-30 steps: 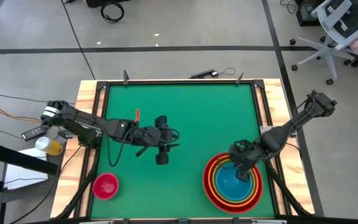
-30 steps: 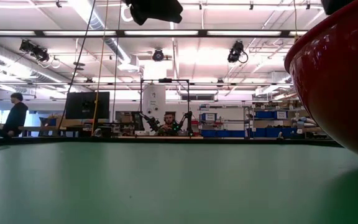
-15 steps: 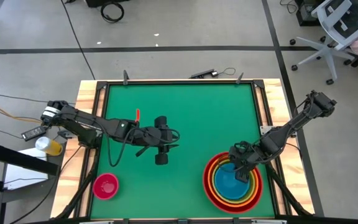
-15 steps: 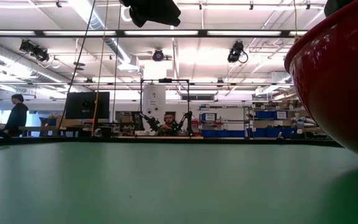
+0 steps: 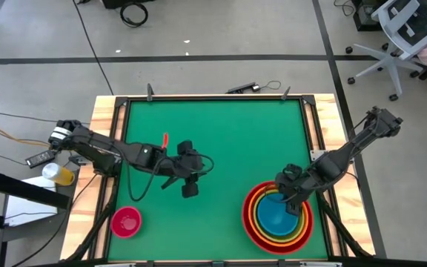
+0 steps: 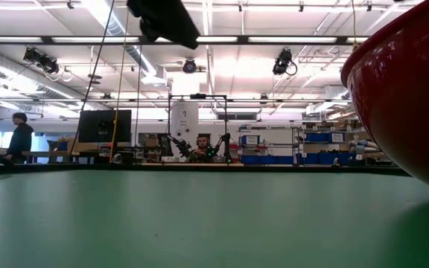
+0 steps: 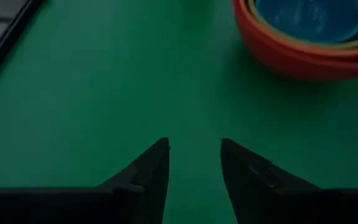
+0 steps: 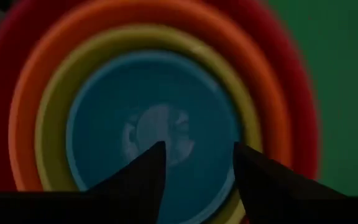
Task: Nest bowls inside each other
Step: Stack the pink bowl on top of the blue bowl
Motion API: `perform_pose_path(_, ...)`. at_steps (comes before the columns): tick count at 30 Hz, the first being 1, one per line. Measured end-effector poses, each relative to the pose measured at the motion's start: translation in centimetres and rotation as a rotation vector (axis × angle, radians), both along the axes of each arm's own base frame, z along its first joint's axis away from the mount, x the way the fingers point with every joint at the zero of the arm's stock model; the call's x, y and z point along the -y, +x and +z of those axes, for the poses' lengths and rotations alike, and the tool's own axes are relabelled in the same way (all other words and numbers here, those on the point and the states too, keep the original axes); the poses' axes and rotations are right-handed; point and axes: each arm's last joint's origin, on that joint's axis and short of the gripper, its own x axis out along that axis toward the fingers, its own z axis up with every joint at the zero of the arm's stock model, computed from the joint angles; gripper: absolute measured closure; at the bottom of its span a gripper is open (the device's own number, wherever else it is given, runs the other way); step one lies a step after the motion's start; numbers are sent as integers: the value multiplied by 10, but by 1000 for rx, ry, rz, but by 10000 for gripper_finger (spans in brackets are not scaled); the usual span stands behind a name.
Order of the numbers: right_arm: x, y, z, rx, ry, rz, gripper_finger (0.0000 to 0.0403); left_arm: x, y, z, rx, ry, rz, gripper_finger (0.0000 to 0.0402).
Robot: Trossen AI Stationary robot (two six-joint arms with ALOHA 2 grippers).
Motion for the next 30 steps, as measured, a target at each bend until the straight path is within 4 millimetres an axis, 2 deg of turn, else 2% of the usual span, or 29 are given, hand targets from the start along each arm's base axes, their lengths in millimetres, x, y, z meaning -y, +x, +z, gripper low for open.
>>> perform_pose_path(4,6,1,21,141,-87,0,214,8,-9,-3,-54,-20,43,255)
perform_pose_path(8,16,9,34,330,-263,-124,214,21,-23,-6,-94,-30,125,255)
perform_pose_path(10,22,17,35,395,-345,-189,214,29,-31,-9,-120,-34,170,255)
perform_pose_path(15,36,42,31,419,-393,-210,215,52,-49,-12,-118,-74,259,255)
perform_pose_path(21,49,70,29,476,-431,-136,215,78,-78,-18,-166,-141,339,255)
perform_pose_path(26,64,89,32,552,-438,-84,215,106,-100,-29,-300,-203,310,258)
perform_pose_path(30,80,99,36,612,-444,-70,215,127,-113,-38,-334,-224,283,258)
